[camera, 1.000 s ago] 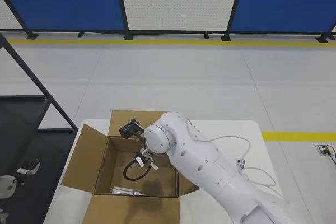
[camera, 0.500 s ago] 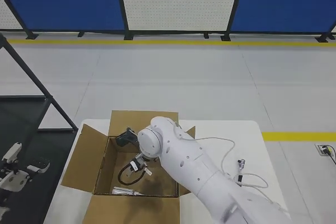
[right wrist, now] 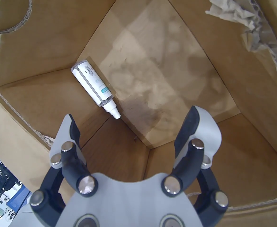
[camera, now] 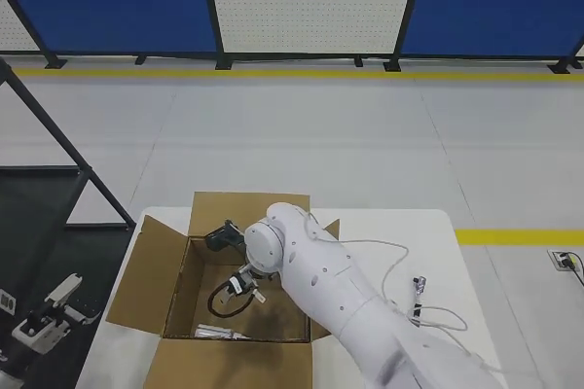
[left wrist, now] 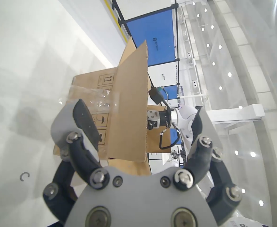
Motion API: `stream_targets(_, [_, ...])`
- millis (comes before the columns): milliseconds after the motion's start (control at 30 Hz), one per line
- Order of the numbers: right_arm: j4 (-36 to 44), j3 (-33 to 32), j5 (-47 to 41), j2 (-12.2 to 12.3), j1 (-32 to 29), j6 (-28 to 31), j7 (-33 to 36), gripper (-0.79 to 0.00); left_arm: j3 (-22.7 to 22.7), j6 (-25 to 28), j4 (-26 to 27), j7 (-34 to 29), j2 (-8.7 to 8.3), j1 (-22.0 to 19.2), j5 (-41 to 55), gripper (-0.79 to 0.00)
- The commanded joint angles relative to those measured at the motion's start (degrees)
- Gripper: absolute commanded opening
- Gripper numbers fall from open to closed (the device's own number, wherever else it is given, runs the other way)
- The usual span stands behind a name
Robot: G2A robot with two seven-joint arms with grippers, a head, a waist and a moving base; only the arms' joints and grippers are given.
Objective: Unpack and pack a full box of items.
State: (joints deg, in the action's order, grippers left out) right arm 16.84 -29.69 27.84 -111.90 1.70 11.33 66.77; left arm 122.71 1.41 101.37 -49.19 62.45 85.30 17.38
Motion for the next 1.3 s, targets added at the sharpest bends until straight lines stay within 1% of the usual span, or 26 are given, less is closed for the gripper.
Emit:
stream_targets(0, [0.3,-0.2,-0.2,0.2,-1.3,0.6,-2.2,0.000,0.0,0.0,0.0,0.0,0.01,0.0,0.0,0.000])
stream_targets(100, [0.9,0.1,1.3,0.4,-2.8,0.3,-3.9,0.000,0.0,0.0,0.0,0.0,0.01,0.0,0.0,0.000])
stream_targets(200, [1.9,0.5,2.7,0.6,-4.3,1.3,-5.0,0.000,-0.9,1.9,0.8,-0.7,-0.18,0.9,-2.5,0.000])
stream_targets(367, [2.7,1.0,4.5,0.7,-6.0,1.9,-4.6,0.000,-2.2,5.7,1.8,-2.5,-0.53,2.6,-6.7,0.000])
stream_targets(467, [3.1,1.4,5.4,0.5,-6.7,1.8,-3.5,0.000,-3.2,7.2,2.1,-2.3,-0.65,3.3,-8.3,0.000])
stream_targets(600, [3.0,2.0,6.3,0.1,-7.5,2.7,-0.8,0.000,-4.1,7.6,2.7,-1.8,-0.76,3.8,-8.7,0.000])
stream_targets(867, [2.4,2.5,6.9,-0.9,-8.8,4.9,1.7,0.000,-5.6,8.7,3.7,-0.1,-0.93,4.8,-9.1,0.000])
stream_targets(967, [2.1,2.5,6.3,-1.3,-9.1,6.9,3.0,0.000,-5.8,8.7,3.6,0.5,-0.98,4.9,-8.4,0.000])
stream_targets(1100, [1.5,2.2,5.5,-1.7,-9.4,9.0,3.5,0.000,-5.9,8.6,3.5,1.0,-1.10,5.0,-8.2,0.000])
stream_targets(1267, [1.1,2.0,5.3,-2.2,-9.5,10.4,3.7,0.000,-6.1,8.6,3.1,1.3,-1.28,5.0,-7.9,0.000])
